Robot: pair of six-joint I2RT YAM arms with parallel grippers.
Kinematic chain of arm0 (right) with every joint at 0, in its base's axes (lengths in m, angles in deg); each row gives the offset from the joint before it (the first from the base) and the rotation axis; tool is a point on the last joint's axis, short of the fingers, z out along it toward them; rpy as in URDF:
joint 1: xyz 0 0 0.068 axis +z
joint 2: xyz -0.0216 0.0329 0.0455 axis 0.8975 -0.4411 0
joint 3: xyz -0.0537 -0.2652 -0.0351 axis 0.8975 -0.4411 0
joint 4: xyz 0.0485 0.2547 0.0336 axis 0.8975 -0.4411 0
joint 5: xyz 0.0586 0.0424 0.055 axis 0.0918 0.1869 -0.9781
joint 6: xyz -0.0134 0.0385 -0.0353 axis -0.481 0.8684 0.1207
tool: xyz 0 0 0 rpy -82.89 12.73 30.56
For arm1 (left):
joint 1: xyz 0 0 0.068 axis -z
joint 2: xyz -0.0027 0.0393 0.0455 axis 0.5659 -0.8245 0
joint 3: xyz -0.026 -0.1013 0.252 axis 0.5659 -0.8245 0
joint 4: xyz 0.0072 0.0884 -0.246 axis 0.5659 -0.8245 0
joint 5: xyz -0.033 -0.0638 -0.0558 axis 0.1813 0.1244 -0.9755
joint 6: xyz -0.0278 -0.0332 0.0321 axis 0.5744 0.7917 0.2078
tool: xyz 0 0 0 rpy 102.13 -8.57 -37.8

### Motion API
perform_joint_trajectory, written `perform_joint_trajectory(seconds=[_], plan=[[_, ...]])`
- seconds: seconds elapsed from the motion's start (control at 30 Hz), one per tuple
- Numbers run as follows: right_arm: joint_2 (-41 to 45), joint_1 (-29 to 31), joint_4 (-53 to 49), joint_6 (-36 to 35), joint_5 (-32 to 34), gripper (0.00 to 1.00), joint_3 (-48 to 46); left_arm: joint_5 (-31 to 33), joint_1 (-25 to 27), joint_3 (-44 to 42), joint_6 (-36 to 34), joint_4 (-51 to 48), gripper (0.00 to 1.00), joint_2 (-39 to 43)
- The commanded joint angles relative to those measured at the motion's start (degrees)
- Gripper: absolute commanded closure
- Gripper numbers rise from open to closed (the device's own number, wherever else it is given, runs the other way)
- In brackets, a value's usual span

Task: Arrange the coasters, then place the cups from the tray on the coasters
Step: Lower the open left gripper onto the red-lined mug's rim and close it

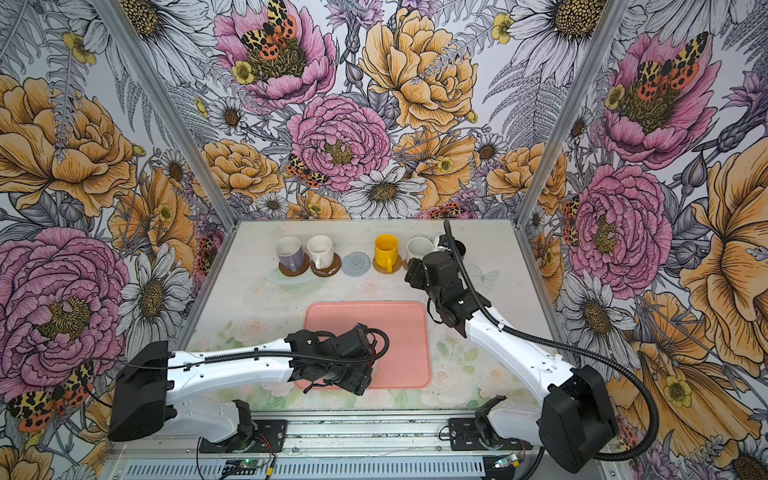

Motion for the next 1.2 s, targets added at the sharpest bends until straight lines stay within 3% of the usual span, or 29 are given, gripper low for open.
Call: perform_joint_trajectory(seconds=[0.0, 0.3, 0.57, 0.83, 1.17], plan=[[-0.5, -0.7, 1.3, 0.8, 0.1, 0.22, -0.2, 0.3, 0.3, -0.1, 1.6, 2.6, 0.24, -0.6], [-0.7, -1.0, 1.3, 0.7, -0.2, 0.21, -0.4, 2.9, -0.2, -0.3, 2.2, 3.5, 0.48, -2.5], [-0.7, -1.4, 1.3, 0.8, -0.5, 0.21, -0.6, 4.7, -1.6, -0.9, 2.6, 3.6, 0.61, -3.3], [-1.2, -1.9, 1.3, 0.8, -0.9, 0.21, -0.8, 6.4, -2.3, -0.8, 2.2, 4.3, 0.71, -3.7], [-1.3, -2.4, 1.4, 1.0, -1.5, 0.21, -0.9, 6.5, -2.5, -0.9, 1.9, 5.5, 0.71, -5.5]])
